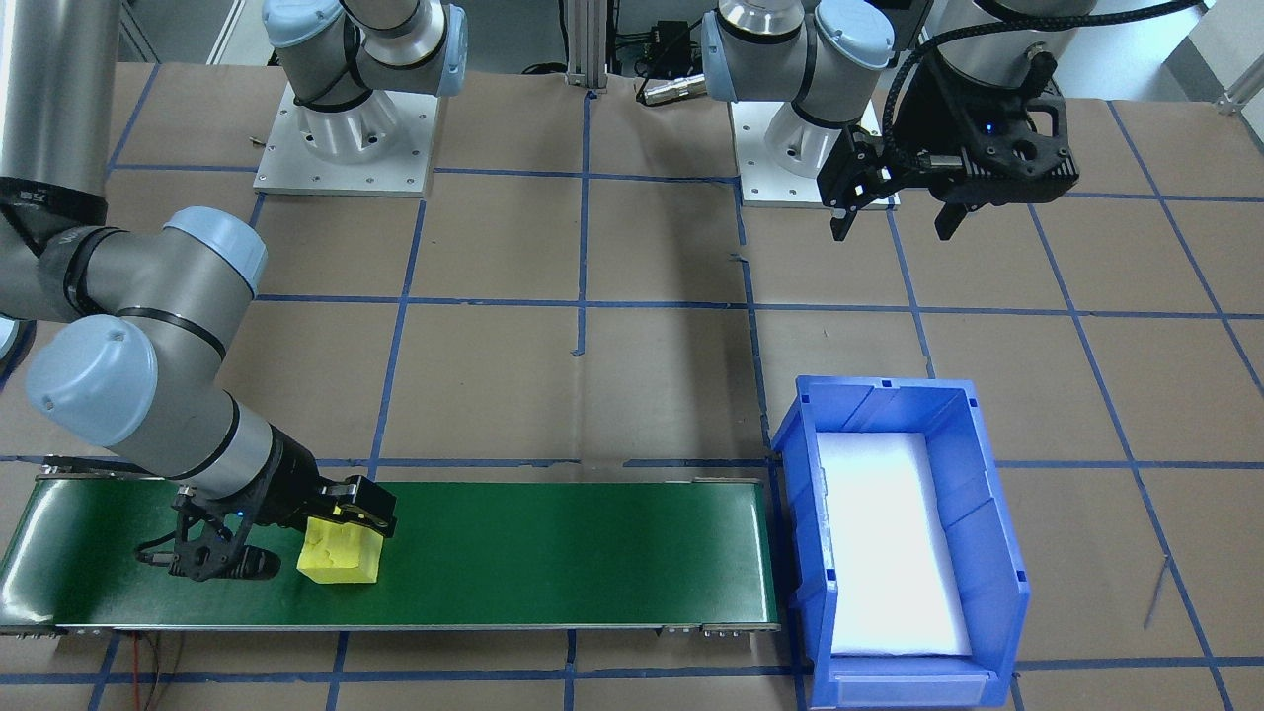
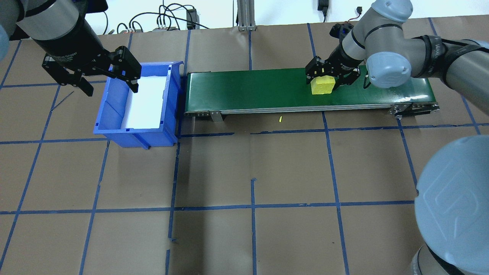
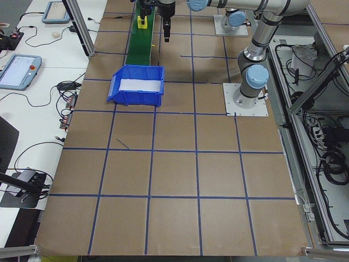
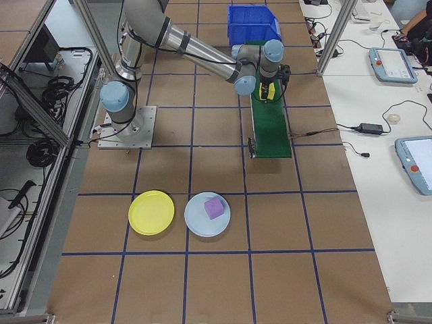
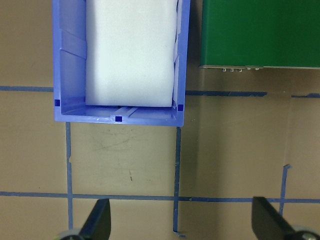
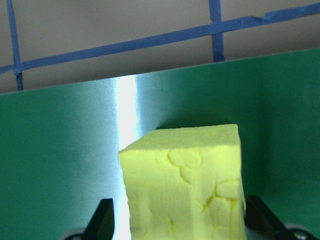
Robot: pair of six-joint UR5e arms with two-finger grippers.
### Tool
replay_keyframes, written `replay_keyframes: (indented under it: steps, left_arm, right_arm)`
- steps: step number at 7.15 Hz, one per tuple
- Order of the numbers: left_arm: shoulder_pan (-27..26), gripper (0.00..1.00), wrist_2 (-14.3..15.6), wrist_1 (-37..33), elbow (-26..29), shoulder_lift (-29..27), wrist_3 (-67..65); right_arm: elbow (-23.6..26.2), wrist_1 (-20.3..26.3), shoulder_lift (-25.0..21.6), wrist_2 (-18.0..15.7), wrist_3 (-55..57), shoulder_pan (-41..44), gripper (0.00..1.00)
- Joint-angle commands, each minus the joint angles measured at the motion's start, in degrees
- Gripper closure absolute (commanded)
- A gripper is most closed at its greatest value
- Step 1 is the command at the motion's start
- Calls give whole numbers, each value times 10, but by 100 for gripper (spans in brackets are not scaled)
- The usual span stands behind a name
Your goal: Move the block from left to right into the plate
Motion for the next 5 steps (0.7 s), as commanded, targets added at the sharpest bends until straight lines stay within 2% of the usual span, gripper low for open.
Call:
replay_keyframes:
  steps: [1,3,4,5]
  left_arm:
    - [0,0,0,0,0,0,0]
    - [0,0,1,0,-1,0,0]
    - [-1,0,1,0,-1,0,0]
    - [-1,0,1,0,-1,0,0]
  right_arm:
    - [6,1,-24,-145,-151,-2,67]
    - [12,15,-69,-259,-265,-29,67]
    - [18,62,-106,-281,-299,-89,68]
    - [32,92,-152,-284,-368,-169,68]
